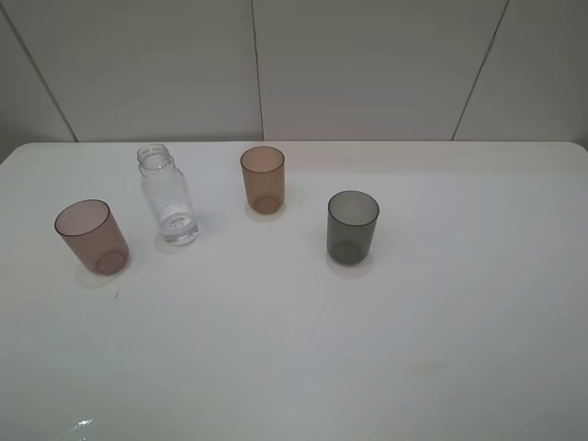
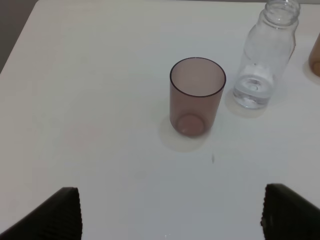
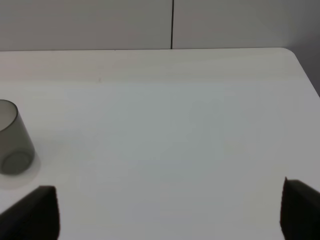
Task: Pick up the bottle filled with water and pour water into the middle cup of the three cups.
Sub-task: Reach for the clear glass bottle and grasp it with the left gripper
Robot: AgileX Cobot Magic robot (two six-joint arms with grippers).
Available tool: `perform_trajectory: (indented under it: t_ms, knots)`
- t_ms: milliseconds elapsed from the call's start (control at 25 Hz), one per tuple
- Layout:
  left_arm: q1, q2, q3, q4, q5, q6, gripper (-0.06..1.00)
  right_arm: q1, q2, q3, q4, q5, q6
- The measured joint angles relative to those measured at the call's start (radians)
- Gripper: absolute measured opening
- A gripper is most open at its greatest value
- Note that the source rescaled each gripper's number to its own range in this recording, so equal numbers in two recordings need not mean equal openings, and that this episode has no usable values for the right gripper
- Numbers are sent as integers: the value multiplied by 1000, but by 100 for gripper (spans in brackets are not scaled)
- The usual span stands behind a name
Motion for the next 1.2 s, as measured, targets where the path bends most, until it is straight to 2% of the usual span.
perform_trajectory:
  t_ms: [1200]
  knots:
    - [-13, 0, 0, 0, 0, 0, 64, 0, 0, 0, 0, 0, 0]
